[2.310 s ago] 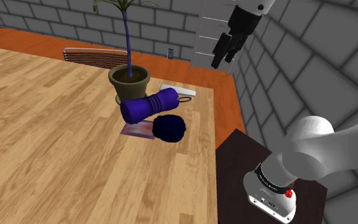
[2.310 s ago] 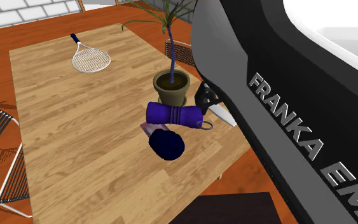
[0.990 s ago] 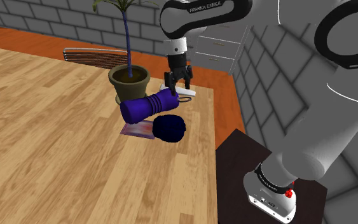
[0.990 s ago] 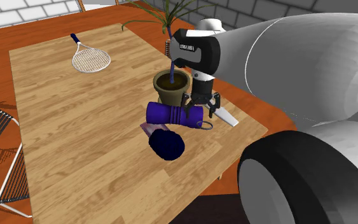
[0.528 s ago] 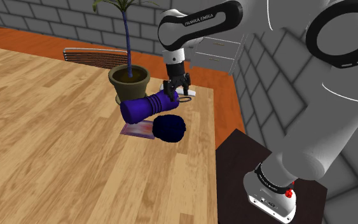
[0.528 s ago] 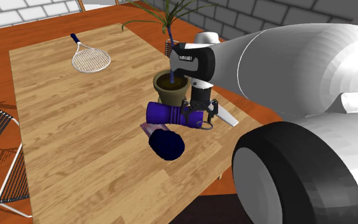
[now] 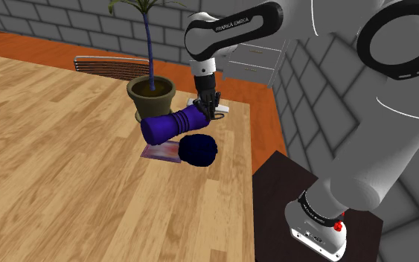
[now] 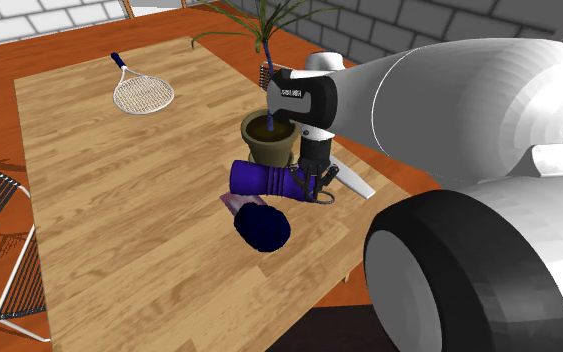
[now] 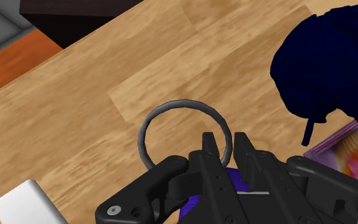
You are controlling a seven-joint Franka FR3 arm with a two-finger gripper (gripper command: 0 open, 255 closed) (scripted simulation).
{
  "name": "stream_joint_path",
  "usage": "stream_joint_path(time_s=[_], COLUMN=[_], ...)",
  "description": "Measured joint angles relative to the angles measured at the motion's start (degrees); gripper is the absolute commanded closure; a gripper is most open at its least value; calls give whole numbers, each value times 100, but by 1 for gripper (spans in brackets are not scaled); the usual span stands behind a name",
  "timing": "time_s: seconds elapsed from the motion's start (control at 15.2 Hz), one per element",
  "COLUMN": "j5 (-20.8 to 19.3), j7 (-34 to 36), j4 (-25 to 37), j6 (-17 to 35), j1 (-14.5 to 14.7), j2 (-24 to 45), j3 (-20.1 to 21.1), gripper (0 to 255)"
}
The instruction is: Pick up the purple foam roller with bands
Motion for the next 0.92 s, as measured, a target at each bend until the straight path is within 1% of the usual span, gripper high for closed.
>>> stream_joint_path(time_s=[0.26, 0.92], j5=[-3, 8], j7=[-5, 34], j4=[29, 485], j6=[-31, -711], j1=[-4, -12], j2=[1, -217], j3=[-3, -4], gripper=[255, 255])
